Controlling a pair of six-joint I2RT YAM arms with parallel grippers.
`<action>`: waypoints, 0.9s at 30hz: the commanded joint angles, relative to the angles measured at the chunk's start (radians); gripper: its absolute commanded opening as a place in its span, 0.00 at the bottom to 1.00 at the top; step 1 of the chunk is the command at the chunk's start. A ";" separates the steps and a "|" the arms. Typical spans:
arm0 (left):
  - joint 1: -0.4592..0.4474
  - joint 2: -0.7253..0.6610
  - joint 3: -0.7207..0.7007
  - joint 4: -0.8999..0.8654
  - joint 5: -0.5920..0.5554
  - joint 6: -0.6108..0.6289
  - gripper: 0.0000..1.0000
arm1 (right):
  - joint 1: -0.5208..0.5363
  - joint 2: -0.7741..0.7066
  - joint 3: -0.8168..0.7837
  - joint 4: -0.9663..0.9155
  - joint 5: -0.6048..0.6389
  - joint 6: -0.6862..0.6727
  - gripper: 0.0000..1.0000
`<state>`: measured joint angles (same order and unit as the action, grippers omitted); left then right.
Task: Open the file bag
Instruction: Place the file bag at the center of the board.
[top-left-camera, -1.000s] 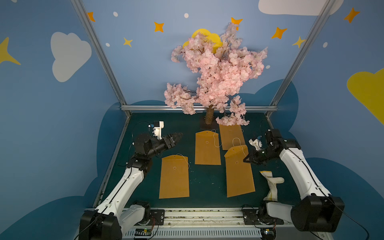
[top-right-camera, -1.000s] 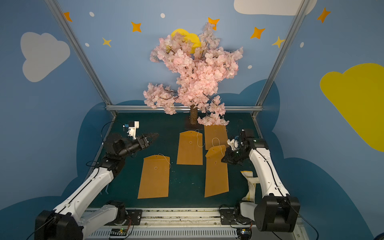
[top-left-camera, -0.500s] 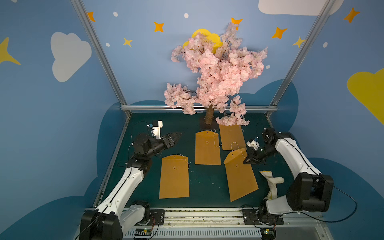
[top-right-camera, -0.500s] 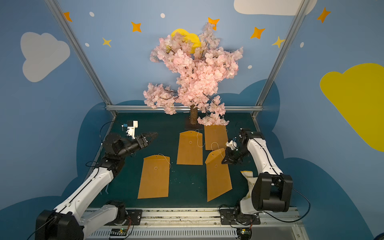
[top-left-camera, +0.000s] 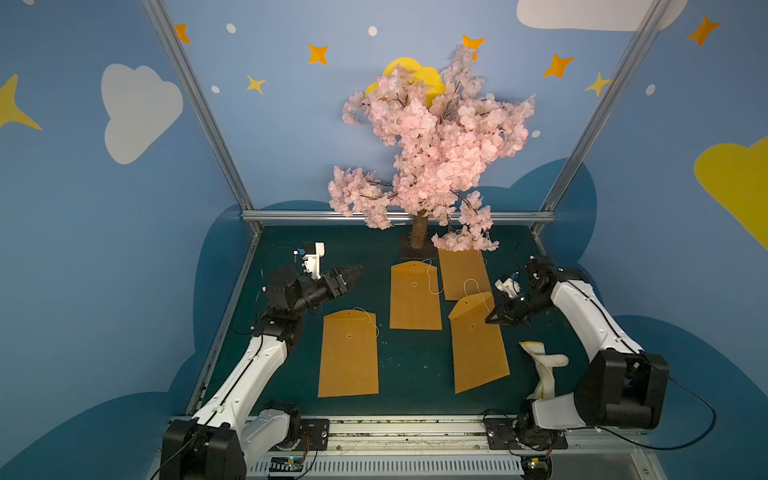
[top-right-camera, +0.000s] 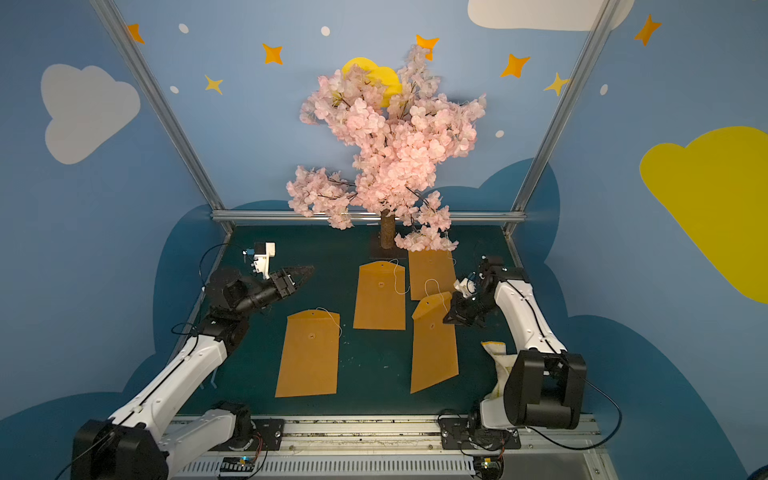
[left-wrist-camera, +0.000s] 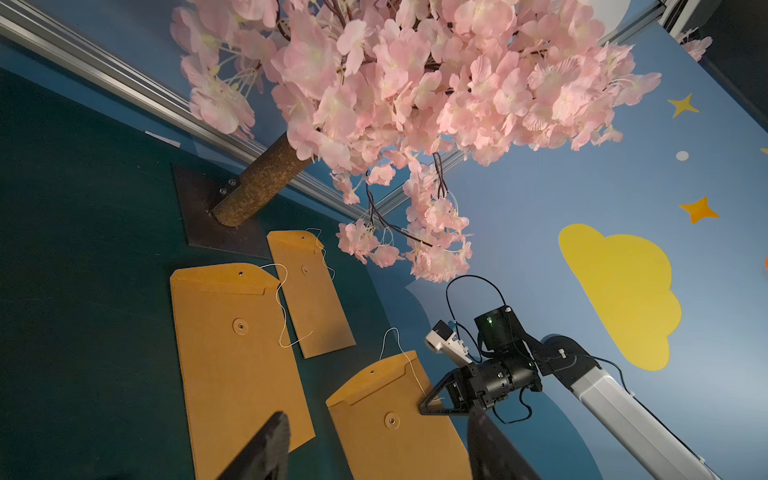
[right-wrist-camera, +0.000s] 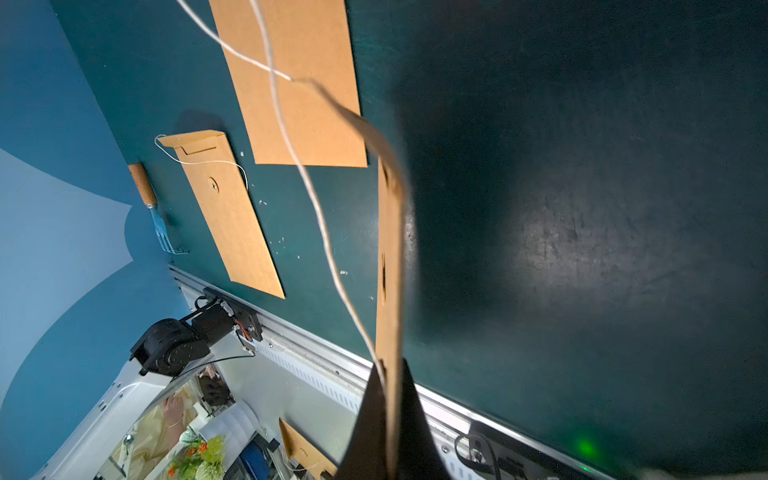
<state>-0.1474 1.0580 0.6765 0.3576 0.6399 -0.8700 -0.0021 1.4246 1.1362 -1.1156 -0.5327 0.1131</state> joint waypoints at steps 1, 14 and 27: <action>0.007 -0.014 -0.008 0.004 0.017 0.017 0.67 | 0.004 -0.029 -0.019 0.071 -0.013 0.016 0.00; 0.020 -0.002 -0.008 0.000 0.023 0.020 0.68 | 0.013 -0.004 -0.058 0.149 -0.030 0.022 0.00; 0.026 -0.007 -0.008 -0.008 0.020 0.024 0.67 | 0.013 0.046 -0.072 0.167 -0.030 -0.006 0.00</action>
<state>-0.1265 1.0584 0.6765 0.3515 0.6521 -0.8623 0.0048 1.4574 1.0615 -0.9382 -0.5537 0.1253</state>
